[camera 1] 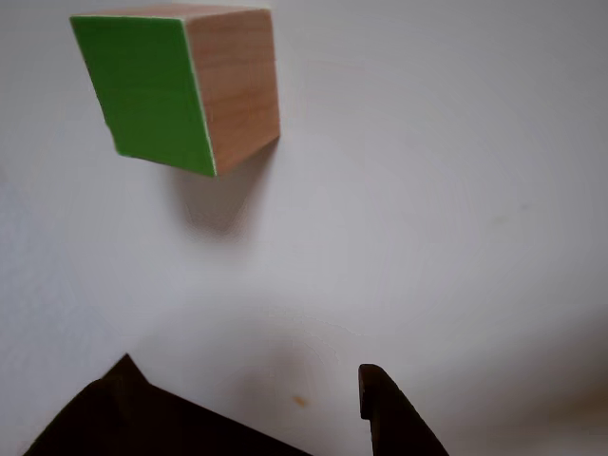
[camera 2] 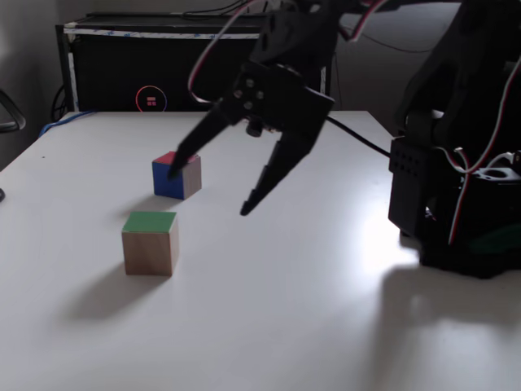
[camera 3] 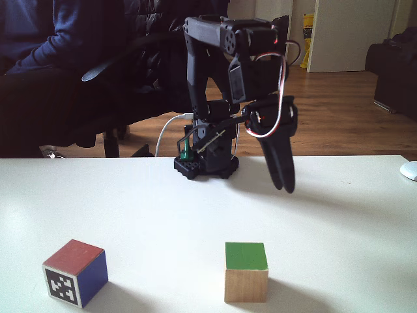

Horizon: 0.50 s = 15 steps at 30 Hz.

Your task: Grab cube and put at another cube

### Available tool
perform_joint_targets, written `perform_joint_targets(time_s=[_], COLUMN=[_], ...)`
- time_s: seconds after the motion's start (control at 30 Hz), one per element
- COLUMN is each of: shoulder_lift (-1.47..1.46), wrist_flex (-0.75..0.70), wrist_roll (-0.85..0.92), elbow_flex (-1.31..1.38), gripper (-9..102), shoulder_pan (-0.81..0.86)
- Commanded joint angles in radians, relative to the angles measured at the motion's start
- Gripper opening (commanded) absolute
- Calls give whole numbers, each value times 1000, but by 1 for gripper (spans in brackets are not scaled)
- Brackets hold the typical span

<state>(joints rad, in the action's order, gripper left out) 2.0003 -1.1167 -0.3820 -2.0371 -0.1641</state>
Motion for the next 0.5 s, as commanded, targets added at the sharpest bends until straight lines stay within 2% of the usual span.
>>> perform_joint_targets(time_s=[0.0,0.47], shoulder_lift=[-55,-399], wrist_flex=[3,-17], wrist_roll=[-2,106], elbow_flex=[97,362], gripper=[41,44], shoulder_pan=[31,178])
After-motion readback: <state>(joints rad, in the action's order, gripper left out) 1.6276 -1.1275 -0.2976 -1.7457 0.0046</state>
